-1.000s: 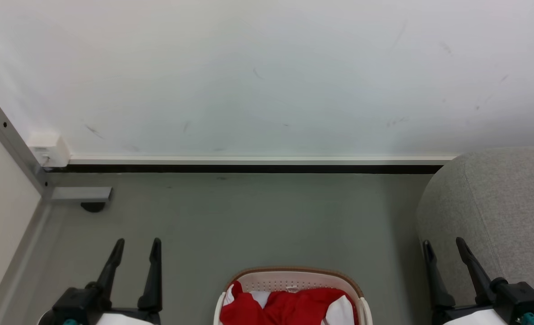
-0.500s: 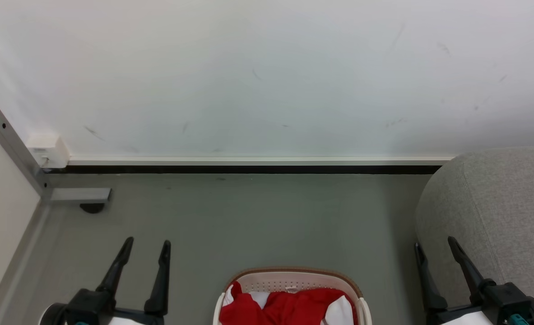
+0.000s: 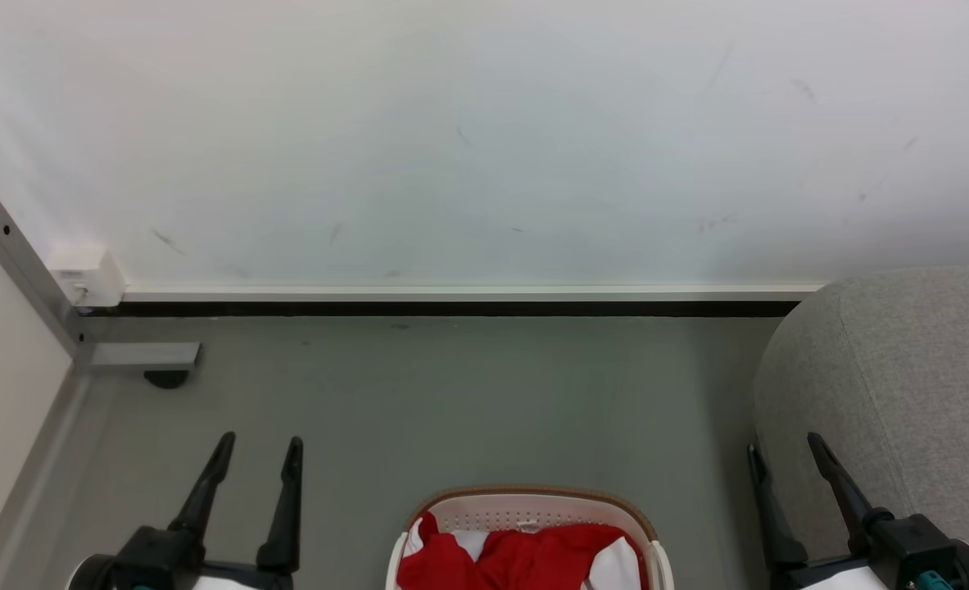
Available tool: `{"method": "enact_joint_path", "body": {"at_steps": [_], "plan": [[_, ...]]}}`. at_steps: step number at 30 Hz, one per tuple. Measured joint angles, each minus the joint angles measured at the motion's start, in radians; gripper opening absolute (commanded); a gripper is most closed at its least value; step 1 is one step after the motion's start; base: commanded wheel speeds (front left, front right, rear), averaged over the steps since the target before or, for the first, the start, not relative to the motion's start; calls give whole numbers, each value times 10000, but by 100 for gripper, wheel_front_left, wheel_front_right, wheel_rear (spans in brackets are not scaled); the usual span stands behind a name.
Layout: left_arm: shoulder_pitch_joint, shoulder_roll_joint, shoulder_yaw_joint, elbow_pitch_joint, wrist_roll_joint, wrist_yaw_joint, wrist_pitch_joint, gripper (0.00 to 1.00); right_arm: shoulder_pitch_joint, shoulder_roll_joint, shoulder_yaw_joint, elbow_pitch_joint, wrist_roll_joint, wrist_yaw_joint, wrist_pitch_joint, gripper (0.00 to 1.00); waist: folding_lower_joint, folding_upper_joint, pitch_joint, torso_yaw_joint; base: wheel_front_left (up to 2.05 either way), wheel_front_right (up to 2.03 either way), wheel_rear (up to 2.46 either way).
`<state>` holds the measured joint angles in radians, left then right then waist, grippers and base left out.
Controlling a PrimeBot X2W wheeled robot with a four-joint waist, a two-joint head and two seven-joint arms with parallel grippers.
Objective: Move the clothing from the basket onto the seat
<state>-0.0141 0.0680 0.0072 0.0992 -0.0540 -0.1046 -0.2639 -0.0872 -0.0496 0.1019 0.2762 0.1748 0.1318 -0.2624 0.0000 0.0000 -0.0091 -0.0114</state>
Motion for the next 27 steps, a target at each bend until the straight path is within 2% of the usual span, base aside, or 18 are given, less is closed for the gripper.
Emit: {"method": "enact_joint_path", "body": {"at_steps": [17,27], "plan": [[-32,-115,159,-10,-96,-88,-2,100,-113,2,-174,-207,2,0,0,100,0,0,145,-380,0,0,0],[-505,-105,-100,489,-98,-176,-2,100,-257,6,-297,-648,128,0,2,100,0,0,824,-815,0,0,0]]}}
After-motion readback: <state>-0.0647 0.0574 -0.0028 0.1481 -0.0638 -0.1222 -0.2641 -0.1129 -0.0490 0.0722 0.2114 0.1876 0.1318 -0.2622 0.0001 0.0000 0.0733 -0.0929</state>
